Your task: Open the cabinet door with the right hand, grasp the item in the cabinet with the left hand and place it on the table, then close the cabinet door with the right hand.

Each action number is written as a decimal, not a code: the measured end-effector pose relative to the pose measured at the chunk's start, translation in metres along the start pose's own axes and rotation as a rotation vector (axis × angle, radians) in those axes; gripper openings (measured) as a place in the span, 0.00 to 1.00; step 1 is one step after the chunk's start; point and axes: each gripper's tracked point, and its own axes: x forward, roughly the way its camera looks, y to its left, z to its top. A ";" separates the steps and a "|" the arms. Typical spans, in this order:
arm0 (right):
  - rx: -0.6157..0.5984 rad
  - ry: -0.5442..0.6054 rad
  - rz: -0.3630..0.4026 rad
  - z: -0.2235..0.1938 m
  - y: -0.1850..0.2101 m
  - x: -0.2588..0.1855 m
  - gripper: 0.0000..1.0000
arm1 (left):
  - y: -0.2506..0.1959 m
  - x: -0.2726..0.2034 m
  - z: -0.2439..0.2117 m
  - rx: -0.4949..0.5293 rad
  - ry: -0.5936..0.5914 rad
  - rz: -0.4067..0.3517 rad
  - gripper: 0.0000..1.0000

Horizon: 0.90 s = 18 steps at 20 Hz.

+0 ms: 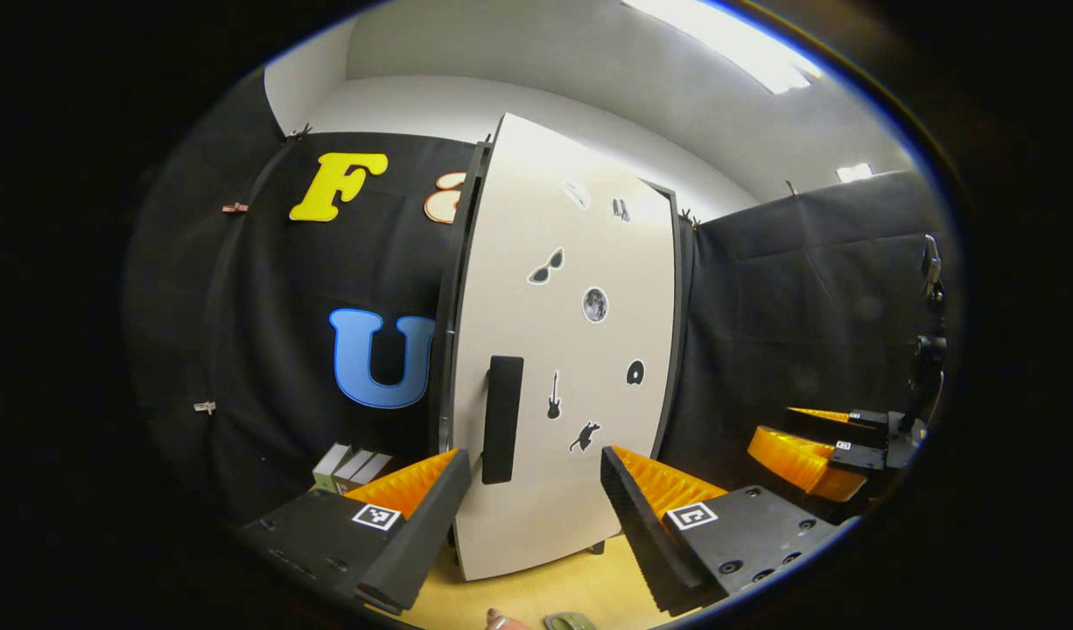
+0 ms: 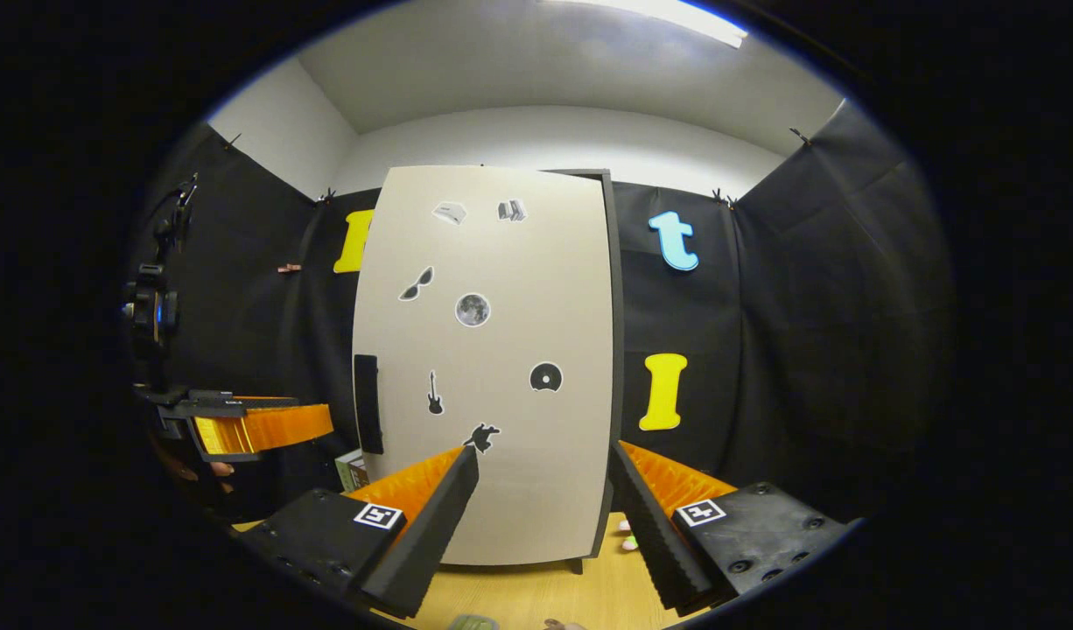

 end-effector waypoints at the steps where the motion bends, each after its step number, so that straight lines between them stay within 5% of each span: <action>1: 0.005 0.000 0.001 0.000 0.000 0.000 0.97 | -0.002 0.000 -0.001 0.005 -0.001 0.000 0.95; 18: -0.057 -0.032 0.018 0.015 0.005 -0.001 0.97 | -0.013 0.002 0.002 0.008 -0.007 -0.037 0.95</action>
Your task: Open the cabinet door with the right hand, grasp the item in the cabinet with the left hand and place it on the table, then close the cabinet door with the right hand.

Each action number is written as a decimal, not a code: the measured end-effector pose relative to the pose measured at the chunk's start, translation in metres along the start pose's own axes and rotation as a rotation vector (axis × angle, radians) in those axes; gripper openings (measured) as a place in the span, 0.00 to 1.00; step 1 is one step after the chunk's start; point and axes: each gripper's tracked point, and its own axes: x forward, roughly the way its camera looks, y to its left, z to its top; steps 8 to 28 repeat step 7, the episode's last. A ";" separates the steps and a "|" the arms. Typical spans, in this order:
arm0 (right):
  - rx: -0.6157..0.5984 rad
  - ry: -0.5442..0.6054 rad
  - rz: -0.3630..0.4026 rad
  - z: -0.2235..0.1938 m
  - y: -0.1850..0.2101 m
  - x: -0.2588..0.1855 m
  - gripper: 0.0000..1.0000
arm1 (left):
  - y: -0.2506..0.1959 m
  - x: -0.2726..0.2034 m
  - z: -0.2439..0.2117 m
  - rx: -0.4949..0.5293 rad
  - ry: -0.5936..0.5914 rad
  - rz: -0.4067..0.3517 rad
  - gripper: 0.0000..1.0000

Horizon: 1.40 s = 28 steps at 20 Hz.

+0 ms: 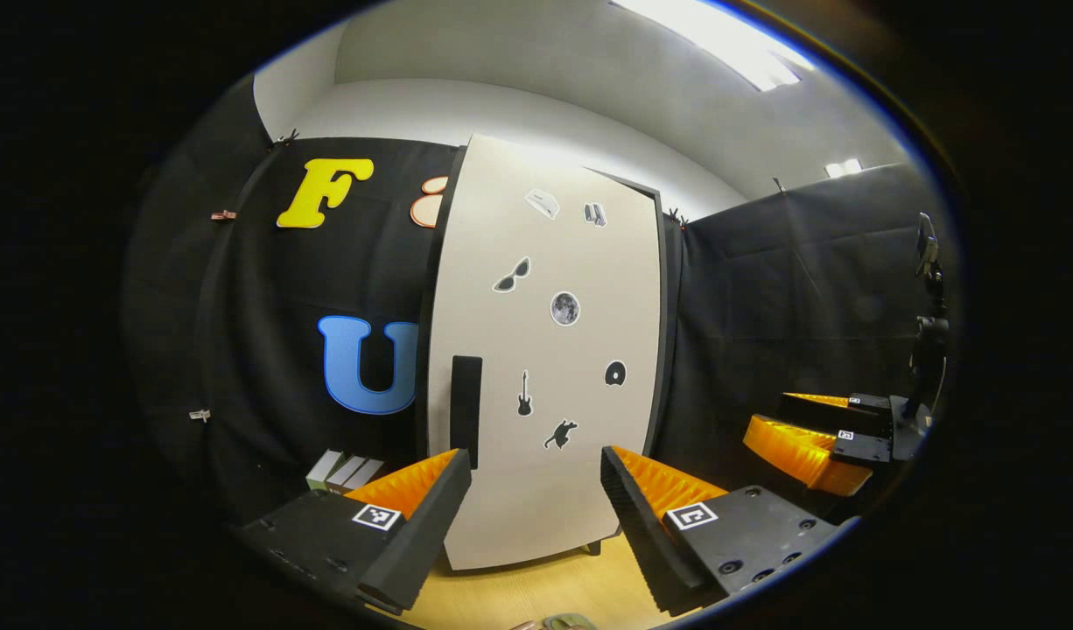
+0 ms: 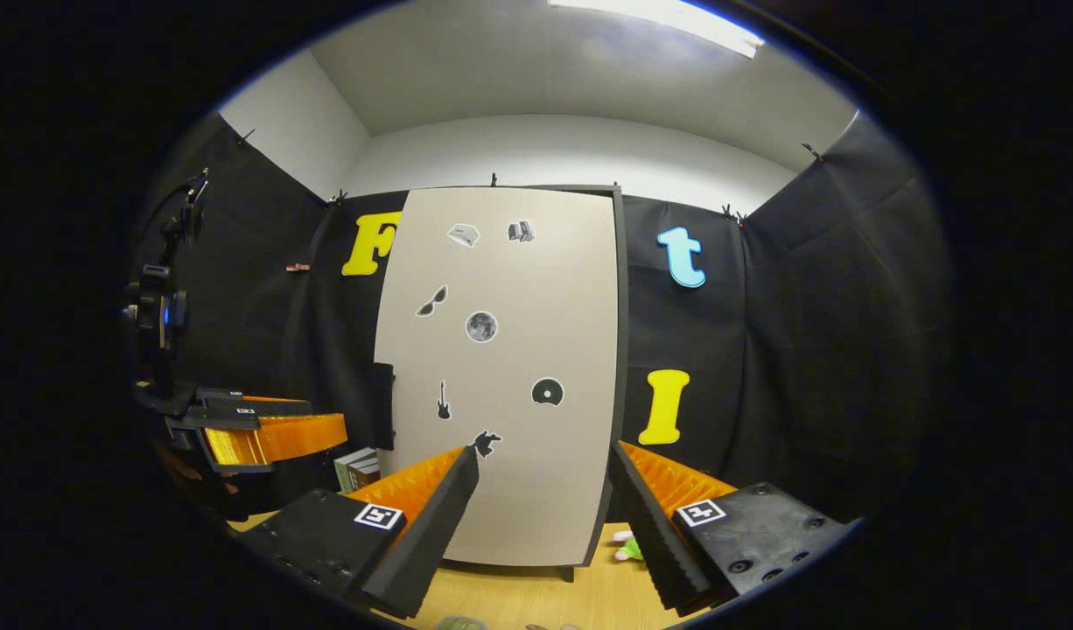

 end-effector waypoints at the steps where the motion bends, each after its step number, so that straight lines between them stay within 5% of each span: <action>1: 0.001 -0.001 0.000 0.001 0.000 -0.001 0.97 | -0.001 0.000 0.000 0.000 0.000 -0.002 0.95; 28: -0.003 -0.006 -0.001 0.003 0.002 -0.001 0.97 | -0.002 0.002 0.000 0.007 -0.002 -0.007 0.95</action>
